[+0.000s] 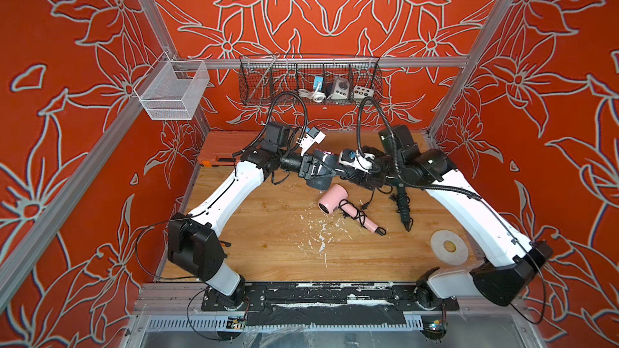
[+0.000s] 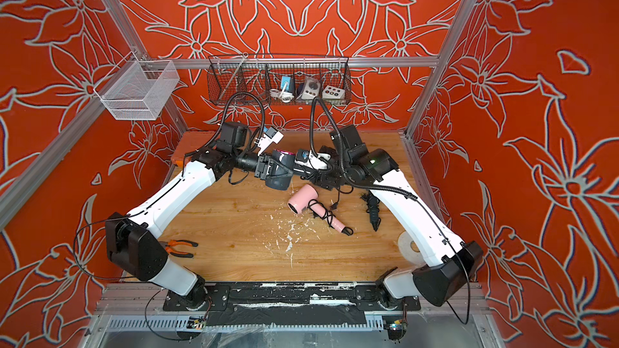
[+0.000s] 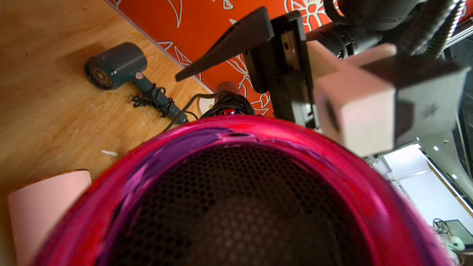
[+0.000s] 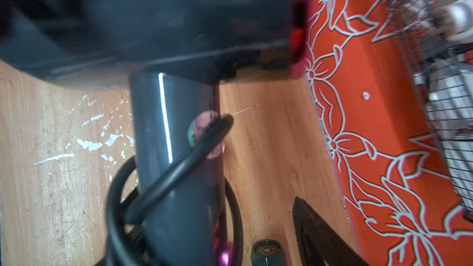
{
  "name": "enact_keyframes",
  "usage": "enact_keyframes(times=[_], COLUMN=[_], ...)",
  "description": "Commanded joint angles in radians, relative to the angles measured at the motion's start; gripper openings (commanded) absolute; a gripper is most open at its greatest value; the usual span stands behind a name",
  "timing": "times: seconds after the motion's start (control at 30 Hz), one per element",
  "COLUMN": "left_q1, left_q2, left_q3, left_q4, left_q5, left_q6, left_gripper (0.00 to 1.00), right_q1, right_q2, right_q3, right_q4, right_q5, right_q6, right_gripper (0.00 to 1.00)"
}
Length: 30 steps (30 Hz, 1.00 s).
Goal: Wrap the cord around the hair dryer
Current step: Adjust the hair dryer, then wrap the power cord around the hair dryer.
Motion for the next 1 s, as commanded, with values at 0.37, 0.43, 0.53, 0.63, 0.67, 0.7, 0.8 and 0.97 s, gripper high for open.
enact_keyframes(times=[0.37, 0.43, 0.53, 0.63, 0.67, 0.7, 0.8, 0.97], left_q1=[0.119, 0.139, 0.164, 0.172, 0.172, 0.172, 0.172, 0.172], left_q2=[-0.104, -0.101, -0.100, -0.100, -0.101, -0.103, -0.113, -0.136], left_q3=[0.019, 0.024, 0.037, 0.045, 0.049, 0.050, 0.059, 0.072], left_q4=[0.292, 0.323, 0.355, 0.407, 0.425, 0.445, 0.485, 0.523], left_q5=[0.064, 0.063, 0.058, 0.061, 0.060, 0.061, 0.063, 0.065], left_q6=[-0.294, -0.325, -0.361, -0.406, -0.423, -0.441, -0.478, -0.524], left_gripper=[0.00, 0.00, 0.00, 0.00, 0.00, 0.00, 0.00, 0.00], right_q1=[-0.297, -0.337, -0.390, -0.411, -0.413, -0.414, -0.414, -0.414], right_q2=[-0.262, -0.306, -0.385, -0.440, -0.447, -0.450, -0.457, -0.377], right_q3=[-0.099, -0.172, -0.301, -0.445, -0.495, -0.537, -0.685, -0.868], right_q4=[0.222, 0.274, 0.393, 0.516, 0.559, 0.597, 0.776, 1.125], right_q5=[-0.264, -0.299, -0.357, -0.390, -0.399, -0.409, -0.421, -0.451], right_q6=[0.289, 0.338, 0.428, 0.510, 0.537, 0.557, 0.626, 0.733], right_gripper=[0.99, 0.98, 0.98, 0.98, 0.97, 0.97, 0.95, 0.91])
